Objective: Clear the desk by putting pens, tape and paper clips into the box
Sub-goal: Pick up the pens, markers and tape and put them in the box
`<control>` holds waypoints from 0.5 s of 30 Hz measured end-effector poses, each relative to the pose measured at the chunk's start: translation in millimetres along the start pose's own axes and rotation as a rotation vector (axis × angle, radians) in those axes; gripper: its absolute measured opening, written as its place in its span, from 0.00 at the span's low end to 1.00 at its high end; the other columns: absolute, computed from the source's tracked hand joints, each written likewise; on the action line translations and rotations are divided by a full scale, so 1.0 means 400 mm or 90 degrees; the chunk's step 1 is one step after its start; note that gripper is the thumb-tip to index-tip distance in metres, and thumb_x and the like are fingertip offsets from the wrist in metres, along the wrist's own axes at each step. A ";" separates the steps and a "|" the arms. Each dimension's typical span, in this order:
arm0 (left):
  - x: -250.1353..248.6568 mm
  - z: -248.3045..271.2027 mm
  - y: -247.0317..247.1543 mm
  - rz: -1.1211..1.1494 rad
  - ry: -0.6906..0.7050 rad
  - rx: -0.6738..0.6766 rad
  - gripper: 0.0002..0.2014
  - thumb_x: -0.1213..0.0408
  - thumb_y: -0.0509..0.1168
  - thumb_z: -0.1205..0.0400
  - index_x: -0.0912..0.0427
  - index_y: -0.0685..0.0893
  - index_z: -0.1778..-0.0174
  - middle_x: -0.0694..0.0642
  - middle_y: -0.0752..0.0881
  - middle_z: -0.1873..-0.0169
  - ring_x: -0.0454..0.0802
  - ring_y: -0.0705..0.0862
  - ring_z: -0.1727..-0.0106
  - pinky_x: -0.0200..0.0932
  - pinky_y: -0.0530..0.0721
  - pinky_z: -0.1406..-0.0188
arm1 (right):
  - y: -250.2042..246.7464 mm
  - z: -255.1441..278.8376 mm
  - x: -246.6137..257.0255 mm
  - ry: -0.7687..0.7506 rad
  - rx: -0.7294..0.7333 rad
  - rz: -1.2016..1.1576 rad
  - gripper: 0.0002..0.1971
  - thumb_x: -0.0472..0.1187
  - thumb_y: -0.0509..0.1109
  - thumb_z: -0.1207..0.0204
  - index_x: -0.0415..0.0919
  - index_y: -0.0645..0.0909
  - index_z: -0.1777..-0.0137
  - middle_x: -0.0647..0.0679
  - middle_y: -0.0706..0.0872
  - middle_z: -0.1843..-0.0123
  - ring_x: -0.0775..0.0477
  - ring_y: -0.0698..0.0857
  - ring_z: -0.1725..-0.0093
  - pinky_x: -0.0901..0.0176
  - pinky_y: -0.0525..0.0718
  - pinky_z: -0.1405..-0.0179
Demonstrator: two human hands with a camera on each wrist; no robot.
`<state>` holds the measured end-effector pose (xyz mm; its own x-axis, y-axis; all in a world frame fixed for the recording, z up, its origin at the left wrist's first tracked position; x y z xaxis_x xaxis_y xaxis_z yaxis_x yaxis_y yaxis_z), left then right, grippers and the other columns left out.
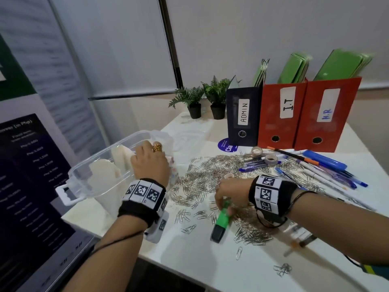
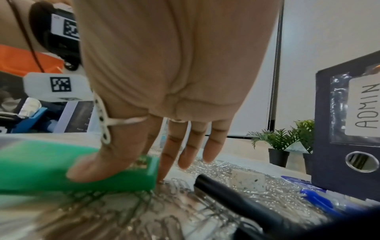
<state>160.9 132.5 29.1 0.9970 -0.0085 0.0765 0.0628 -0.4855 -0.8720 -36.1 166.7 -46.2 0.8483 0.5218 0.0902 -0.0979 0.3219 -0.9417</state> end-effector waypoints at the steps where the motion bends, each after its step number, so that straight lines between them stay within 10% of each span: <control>1: 0.016 -0.007 0.001 -0.011 -0.026 0.005 0.15 0.62 0.51 0.14 0.60 0.78 0.37 0.60 0.75 0.39 0.60 0.72 0.38 0.52 0.71 0.44 | -0.001 -0.002 0.003 -0.007 0.007 0.021 0.16 0.42 0.74 0.28 0.48 0.83 0.40 0.48 0.83 0.40 0.47 0.77 0.39 0.58 0.75 0.48; 9: 0.054 -0.003 0.035 0.061 -0.069 0.032 0.18 0.57 0.45 0.12 0.62 0.78 0.43 0.60 0.84 0.47 0.61 0.82 0.46 0.51 0.76 0.46 | -0.068 -0.012 -0.008 0.023 -0.097 -0.056 0.15 0.40 0.73 0.27 0.44 0.84 0.40 0.47 0.82 0.42 0.47 0.77 0.40 0.61 0.73 0.41; 15: 0.092 -0.016 0.034 0.188 -0.076 0.036 0.20 0.50 0.51 0.14 0.61 0.81 0.45 0.59 0.85 0.48 0.61 0.84 0.47 0.52 0.81 0.49 | -0.281 -0.033 0.034 0.047 -0.593 -0.345 0.16 0.40 0.70 0.24 0.37 0.83 0.37 0.44 0.84 0.54 0.59 0.73 0.65 0.71 0.72 0.63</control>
<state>198.2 120.0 22.8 0.9706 -0.0380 -0.2379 -0.2309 -0.4281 -0.8738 -6.8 127.2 56.5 0.6920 0.4321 0.5783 0.7078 -0.2485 -0.6613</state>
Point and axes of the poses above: each hand's wrist, its own z-axis away from the middle knuckle, its own y-axis out of the palm, x = y × z, the point moved 2 cm from there along -z, towards the middle knuckle
